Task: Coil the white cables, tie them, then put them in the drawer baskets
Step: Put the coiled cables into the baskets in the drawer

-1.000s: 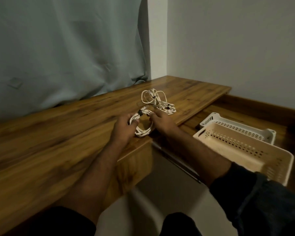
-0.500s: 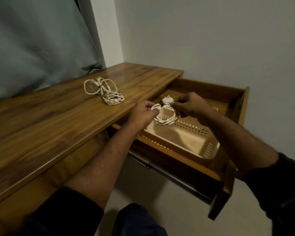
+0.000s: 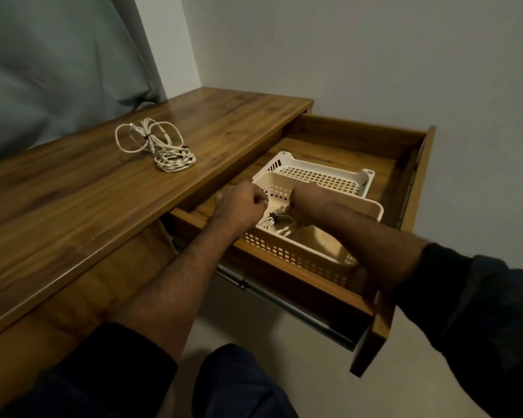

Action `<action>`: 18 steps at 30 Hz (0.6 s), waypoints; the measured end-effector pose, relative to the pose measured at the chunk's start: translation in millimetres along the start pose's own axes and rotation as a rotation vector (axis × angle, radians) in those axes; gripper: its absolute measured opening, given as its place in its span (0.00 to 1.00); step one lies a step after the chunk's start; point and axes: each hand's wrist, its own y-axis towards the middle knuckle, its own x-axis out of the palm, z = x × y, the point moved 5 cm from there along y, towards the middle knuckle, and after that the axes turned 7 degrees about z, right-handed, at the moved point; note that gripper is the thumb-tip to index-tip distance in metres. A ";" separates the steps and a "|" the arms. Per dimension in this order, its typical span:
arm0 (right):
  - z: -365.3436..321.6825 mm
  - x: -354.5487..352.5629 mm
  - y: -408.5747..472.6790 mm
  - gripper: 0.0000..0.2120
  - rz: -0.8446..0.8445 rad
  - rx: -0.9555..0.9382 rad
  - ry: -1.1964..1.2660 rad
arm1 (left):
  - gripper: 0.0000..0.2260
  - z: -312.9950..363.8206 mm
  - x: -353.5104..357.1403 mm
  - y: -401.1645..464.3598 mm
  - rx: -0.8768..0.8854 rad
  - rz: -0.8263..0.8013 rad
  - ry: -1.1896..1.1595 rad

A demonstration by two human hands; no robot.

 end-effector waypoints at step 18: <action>-143.9 -56.4 -6.5 0.12 0.407 -0.345 0.222 | 0.13 -108.7 -102.0 -23.2 -0.144 0.430 -0.028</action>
